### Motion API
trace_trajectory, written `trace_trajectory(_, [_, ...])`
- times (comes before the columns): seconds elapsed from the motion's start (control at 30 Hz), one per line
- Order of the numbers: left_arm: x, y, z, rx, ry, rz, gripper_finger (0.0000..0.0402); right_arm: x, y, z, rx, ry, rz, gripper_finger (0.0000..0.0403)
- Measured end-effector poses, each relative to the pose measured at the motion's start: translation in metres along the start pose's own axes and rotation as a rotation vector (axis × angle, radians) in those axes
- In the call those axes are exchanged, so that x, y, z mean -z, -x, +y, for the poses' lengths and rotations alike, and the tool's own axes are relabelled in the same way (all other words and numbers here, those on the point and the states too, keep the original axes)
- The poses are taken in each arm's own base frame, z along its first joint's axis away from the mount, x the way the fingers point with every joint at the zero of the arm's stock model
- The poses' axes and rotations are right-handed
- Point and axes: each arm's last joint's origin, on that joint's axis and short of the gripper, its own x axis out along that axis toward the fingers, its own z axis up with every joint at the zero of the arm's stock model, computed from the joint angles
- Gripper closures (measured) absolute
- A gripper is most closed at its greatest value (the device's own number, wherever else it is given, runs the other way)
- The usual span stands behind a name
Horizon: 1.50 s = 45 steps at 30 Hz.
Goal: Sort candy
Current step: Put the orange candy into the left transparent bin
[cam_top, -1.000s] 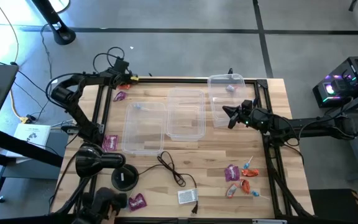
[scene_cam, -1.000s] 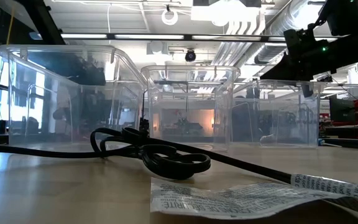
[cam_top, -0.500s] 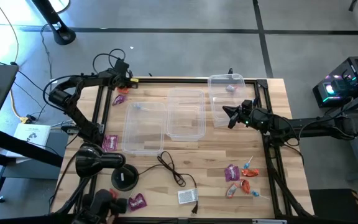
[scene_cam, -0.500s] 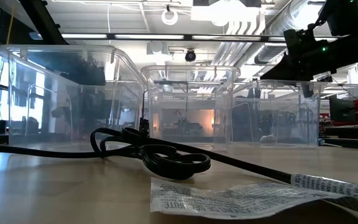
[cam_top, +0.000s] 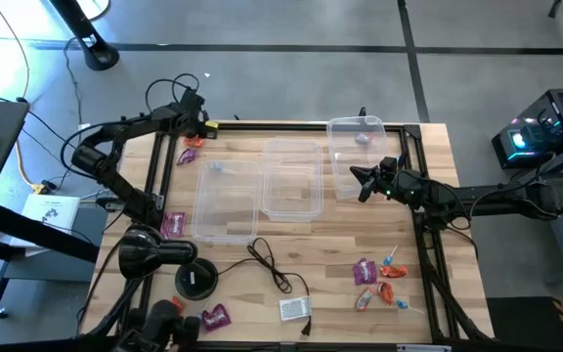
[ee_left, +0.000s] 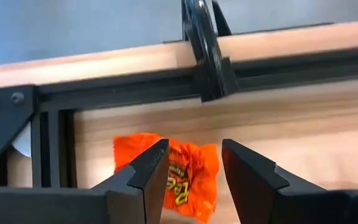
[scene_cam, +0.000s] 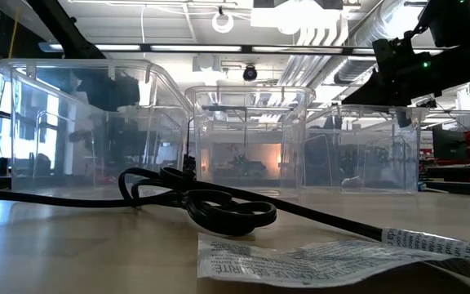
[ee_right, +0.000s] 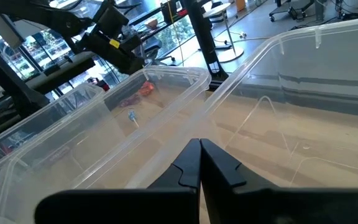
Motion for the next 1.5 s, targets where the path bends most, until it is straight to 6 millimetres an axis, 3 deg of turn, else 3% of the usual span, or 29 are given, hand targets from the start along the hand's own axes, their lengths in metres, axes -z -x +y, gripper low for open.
trace_trajectory(0.37, [-0.004, -0.026, -0.004, -0.058, 0.018, 0.038, 0.0259, 0.0, 0.0, 0.0, 0.0, 0.007, 0.0, 0.0402])
trace_trajectory(0.73, [0.001, -0.053, -0.018, -0.173, -0.147, 0.117, 0.0262, 0.0, 0.0, 0.0, 0.002, 0.007, 0.0, 0.0402])
trace_trajectory(0.9, [0.005, -0.055, -0.024, -0.188, -0.244, 0.127, 0.0322, 0.0, 0.0, 0.0, 0.002, 0.005, -0.001, 0.0402])
trace_trajectory(0.97, [0.002, -0.048, -0.023, -0.163, -0.25, 0.11, 0.037, 0.0, 0.0, 0.0, 0.003, 0.004, -0.001, 0.0402])
trace_trajectory(1.03, [0.001, -0.039, -0.022, -0.144, -0.245, 0.103, 0.0392, 0.0, 0.0, 0.0, 0.003, 0.004, -0.001, 0.0402])
trace_trajectory(1.17, [-0.013, -0.004, -0.017, -0.117, -0.203, -0.013, 0.0396, 0.0, 0.0, 0.0, 0.003, 0.001, -0.001, 0.0402])
trace_trajectory(1.37, [-0.019, 0.047, -0.008, -0.045, -0.165, -0.129, 0.0401, 0.0, 0.0, 0.0, 0.003, -0.001, -0.001, 0.0402])
trace_trajectory(1.5, [-0.011, 0.06, -0.002, -0.051, -0.174, -0.087, 0.039, 0.0, 0.0, 0.0, 0.003, 0.0, -0.001, 0.0402])
